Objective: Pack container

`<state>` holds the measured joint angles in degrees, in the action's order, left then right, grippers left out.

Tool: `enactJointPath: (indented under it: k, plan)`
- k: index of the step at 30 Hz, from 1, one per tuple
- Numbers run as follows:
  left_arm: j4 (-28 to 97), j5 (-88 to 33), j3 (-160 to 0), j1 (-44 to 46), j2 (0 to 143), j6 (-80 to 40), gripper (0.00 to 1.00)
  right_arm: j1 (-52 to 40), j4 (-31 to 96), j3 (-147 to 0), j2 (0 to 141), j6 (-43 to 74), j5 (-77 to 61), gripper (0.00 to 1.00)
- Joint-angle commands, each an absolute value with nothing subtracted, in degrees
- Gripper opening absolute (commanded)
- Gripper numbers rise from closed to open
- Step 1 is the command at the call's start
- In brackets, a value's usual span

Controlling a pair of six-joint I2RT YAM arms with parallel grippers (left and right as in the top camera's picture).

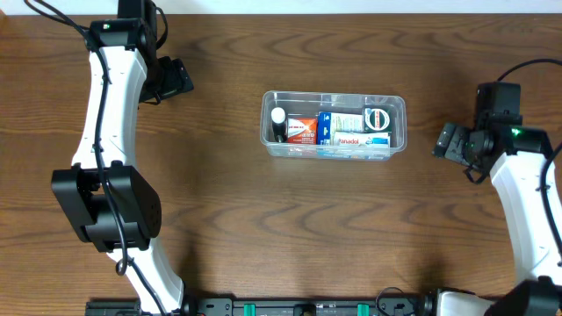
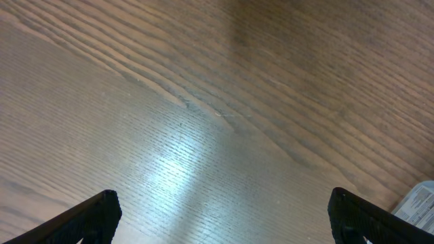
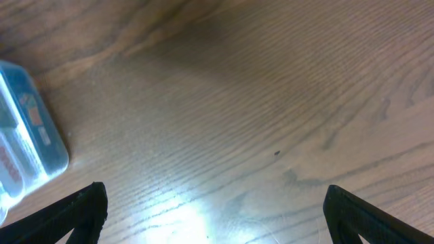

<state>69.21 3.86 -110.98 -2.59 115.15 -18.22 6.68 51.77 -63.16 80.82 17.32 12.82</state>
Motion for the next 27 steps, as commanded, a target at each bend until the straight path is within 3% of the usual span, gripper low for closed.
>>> enactJointPath:
  k: [1, 6, 18, 27]
  plan:
    - [69.6, 4.56, -111.72, -2.83, 113.16, -18.33, 0.98, 4.69, 51.81, -61.1, 74.46, 16.64, 13.19, 0.99]
    - [69.58, 4.56, -111.72, -2.83, 113.16, -18.33, 0.98, 0.21, 50.48, -54.43, 60.18, 16.64, 16.97, 0.99]
    - [69.58, 4.56, -111.72, -2.83, 113.16, -18.31, 0.98, -4.89, 28.77, -23.38, 13.08, 16.75, 11.9, 0.99]
    - [69.58, 4.56, -111.72, -2.83, 113.16, -18.31, 0.98, -4.56, 2.2, -5.98, 1.28, 18.94, 7.77, 0.99]
